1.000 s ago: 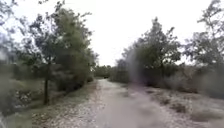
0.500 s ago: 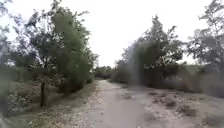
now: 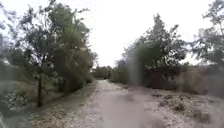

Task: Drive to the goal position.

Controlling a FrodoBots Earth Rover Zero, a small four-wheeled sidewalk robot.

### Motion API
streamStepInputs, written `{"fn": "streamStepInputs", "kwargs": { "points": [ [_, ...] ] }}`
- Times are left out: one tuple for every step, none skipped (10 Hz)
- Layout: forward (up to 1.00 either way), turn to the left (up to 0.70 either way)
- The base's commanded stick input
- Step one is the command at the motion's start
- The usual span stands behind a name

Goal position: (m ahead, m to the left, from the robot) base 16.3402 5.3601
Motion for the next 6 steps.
{"fn": "streamStepInputs", "kwargs": {
  "points": [
    [0.45,0.00],
    [0.45,0.00],
    [0.45,0.00],
    [0.45,0.00],
    [0.45,0.00],
    [0.45,0.00]
  ]
}}
